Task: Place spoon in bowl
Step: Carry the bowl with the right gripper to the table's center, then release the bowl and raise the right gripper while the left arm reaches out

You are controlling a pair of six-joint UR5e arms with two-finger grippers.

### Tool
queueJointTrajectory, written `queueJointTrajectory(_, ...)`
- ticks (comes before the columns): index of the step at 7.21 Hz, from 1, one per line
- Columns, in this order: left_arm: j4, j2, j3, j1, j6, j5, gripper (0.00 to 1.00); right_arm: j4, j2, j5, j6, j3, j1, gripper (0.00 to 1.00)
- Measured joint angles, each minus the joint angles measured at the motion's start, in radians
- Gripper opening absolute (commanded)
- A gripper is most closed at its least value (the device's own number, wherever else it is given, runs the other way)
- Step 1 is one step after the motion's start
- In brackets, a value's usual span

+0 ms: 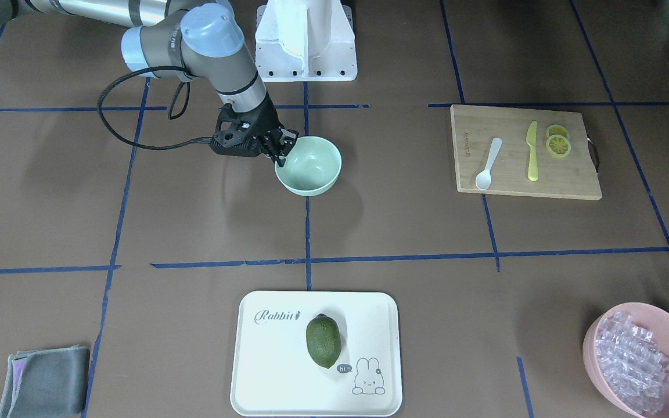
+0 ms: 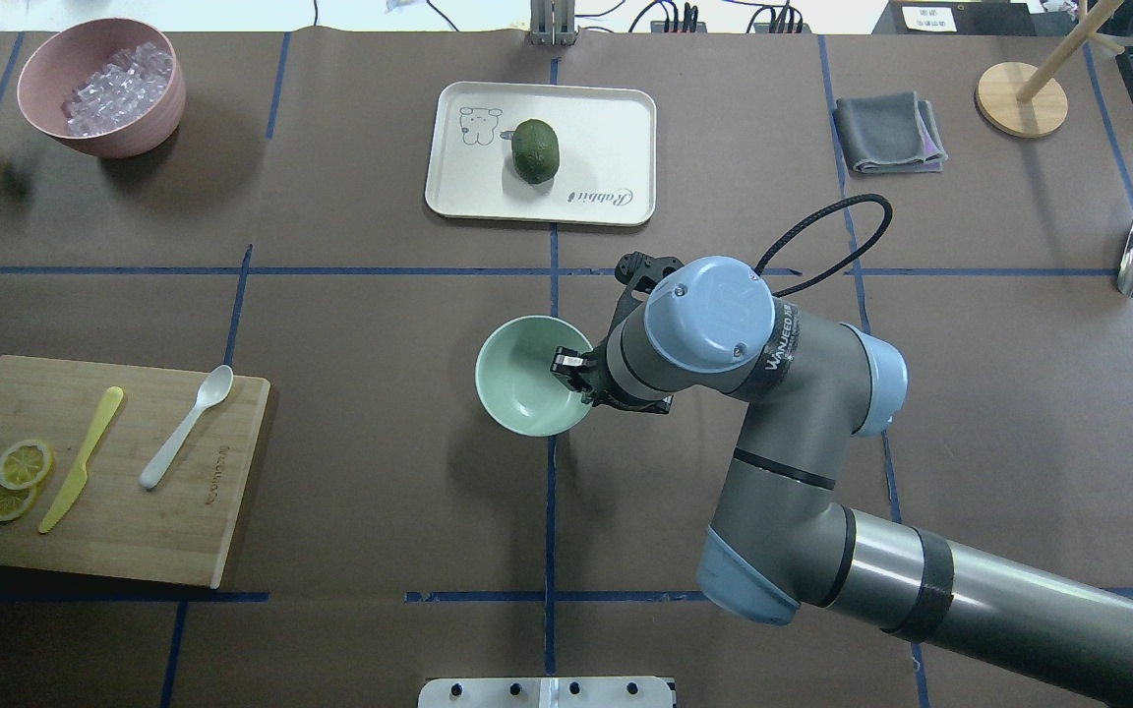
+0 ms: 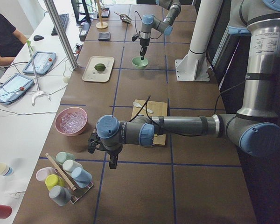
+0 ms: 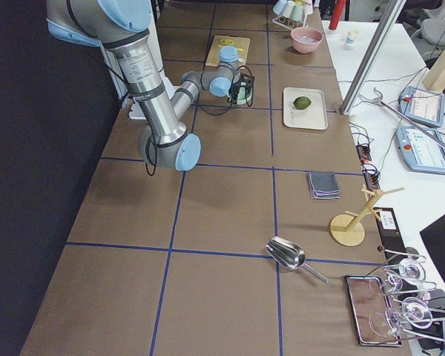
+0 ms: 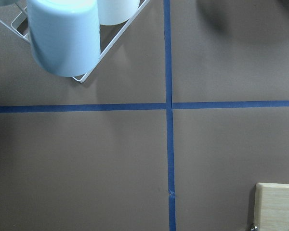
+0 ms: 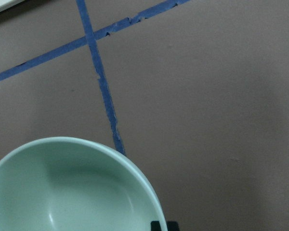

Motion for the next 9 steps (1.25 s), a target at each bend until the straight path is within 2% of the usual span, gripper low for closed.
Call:
queueJointTrajectory(1,0.000,0.000,0.000,0.000,0.000,0.000,1.00,-0.005,0.004,-0.001,0.000,-0.006,-0.003,0.99)
queueJointTrajectory(4,0.000,0.000,-0.001,0.001,0.000,0.000,1.00,-0.036,-0.008,0.011,-0.004,0.022,0.014,1.00)
queueJointTrajectory(6,-0.013,-0.002,-0.025,0.033,-0.015,0.002,1.00,-0.133,-0.020,0.049,-0.022,0.098,0.061,1.00)
queueJointTrajectory(9,-0.034,0.007,-0.201,0.168,-0.206,0.005,1.00,-0.204,-0.052,0.189,-0.148,0.141,0.218,1.00)
